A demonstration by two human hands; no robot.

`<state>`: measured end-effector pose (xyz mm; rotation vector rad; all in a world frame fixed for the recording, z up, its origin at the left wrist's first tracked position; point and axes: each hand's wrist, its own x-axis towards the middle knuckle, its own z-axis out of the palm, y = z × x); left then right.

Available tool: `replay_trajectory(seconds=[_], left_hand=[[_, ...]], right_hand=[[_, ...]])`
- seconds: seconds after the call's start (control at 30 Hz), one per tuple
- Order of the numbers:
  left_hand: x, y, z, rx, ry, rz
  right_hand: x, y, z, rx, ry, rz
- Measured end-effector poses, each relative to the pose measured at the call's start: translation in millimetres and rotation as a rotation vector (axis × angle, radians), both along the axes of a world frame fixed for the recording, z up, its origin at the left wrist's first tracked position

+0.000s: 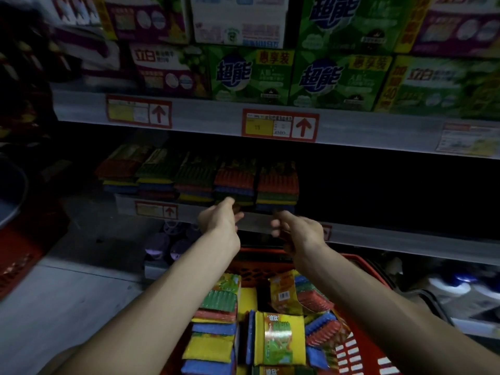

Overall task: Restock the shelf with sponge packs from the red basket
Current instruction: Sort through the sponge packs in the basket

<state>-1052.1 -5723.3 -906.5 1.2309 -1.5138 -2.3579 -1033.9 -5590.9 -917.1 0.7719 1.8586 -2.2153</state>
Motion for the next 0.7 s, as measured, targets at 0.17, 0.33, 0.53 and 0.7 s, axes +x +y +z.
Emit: replay_trajectory(seconds=[0.17, 0.33, 0.53, 0.7], left_hand=[[-3.1, -5.1, -0.4, 0.007, -0.004, 0.027], [-3.3, -6.5, 0.7, 0.02, -0.006, -0.003], [-5.9, -11.8, 0.7, 0.02, -0.03, -0.026], [-7.2, -14.4, -0.6, 0.025, -0.046, -0.052]], right_hand=[[-2.0, -4.6, 1.0, -0.023, 0.04, -0.054], [-3.7, -9.9, -0.6, -0.028, 0.051, -0.083], [-6.3, -9.6, -4.2, -0.05, 0.041, -0.071], [-8.8, -9.5, -6.6, -0.063, 0.054, -0.107]])
